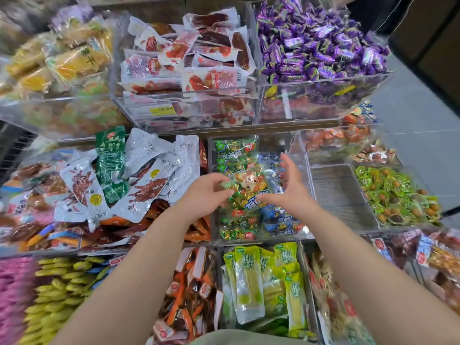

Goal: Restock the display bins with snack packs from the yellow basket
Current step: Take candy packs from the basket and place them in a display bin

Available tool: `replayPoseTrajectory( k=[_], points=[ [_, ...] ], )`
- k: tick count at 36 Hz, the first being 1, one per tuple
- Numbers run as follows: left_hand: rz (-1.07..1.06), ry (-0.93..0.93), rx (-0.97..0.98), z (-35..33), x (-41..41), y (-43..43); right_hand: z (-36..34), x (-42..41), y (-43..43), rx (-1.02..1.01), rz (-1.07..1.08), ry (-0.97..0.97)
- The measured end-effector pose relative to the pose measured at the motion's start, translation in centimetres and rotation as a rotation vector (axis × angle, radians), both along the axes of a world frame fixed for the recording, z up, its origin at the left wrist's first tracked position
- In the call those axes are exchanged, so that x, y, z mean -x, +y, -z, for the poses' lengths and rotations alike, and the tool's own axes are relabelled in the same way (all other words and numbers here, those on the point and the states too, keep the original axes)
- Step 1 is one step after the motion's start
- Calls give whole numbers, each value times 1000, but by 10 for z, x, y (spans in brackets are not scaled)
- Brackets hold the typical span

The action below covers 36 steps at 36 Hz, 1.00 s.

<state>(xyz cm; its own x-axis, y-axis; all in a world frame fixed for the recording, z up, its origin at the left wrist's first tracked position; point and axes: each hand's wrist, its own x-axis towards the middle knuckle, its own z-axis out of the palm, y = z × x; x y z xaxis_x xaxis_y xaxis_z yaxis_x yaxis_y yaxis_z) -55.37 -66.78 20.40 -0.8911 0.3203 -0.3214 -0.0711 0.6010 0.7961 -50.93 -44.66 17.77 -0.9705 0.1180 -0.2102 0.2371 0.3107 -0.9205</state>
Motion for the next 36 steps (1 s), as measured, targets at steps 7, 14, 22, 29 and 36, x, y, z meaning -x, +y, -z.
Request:
replayPoseTrajectory(
  k=[7, 14, 22, 29, 36],
  points=[
    [130, 60, 63, 9, 13, 16, -1, 0, 4, 19, -30, -264],
    [102, 369, 223, 6, 40, 9, -33, 16, 25, -466, -229, -59],
    [166, 166, 123, -4, 43, 18, -13, 40, -37, -711, -464, 246],
    [400, 346, 529, 6, 29, 15, 18, 29, -41, -418, -287, 351],
    [312, 519, 671, 28, 22, 23, 42, 9, 1, -313, -56, -44]
  ],
)
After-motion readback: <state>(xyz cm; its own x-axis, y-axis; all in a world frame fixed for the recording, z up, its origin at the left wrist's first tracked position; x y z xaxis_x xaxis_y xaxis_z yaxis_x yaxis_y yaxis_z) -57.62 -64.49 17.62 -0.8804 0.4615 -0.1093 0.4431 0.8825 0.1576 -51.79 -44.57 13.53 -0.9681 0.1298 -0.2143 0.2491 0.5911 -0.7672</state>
